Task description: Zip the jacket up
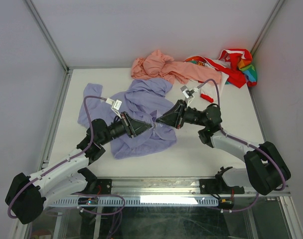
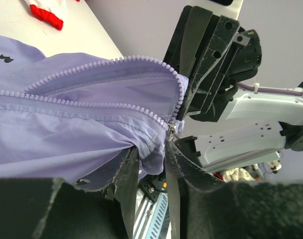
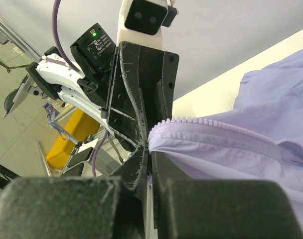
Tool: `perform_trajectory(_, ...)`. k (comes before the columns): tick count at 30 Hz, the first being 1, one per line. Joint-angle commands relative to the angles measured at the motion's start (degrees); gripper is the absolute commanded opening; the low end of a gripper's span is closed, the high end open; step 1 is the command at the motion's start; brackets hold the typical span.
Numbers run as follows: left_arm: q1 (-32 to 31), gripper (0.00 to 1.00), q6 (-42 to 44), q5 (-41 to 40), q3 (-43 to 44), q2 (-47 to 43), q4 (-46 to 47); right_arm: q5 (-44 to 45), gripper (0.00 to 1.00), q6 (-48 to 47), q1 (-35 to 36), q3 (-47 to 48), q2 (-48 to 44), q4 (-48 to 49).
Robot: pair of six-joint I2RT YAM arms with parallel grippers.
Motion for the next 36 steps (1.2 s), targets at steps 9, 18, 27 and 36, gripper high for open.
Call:
perform_trajectory(9,0.71,0.22,-6.54,2.14,1.76,1.38,8.38,0.28,0.00,0.14,-0.28,0.34,-0.62,2.74)
perform_trajectory(18,0.66,0.00,-6.54,3.07,2.54,2.98,9.33,0.32,0.00,0.36,-0.15,0.47,-0.17,3.09)
perform_trajectory(27,0.79,0.00,0.14,9.10,7.11,2.80,-1.86,0.60,0.00,-1.78,-1.18,6.30,2.19,-0.16)
perform_trajectory(36,1.31,0.00,3.36,11.28,9.30,4.72,-10.99,-0.35,0.00,-2.89,-1.33,13.21,6.97,-1.17)
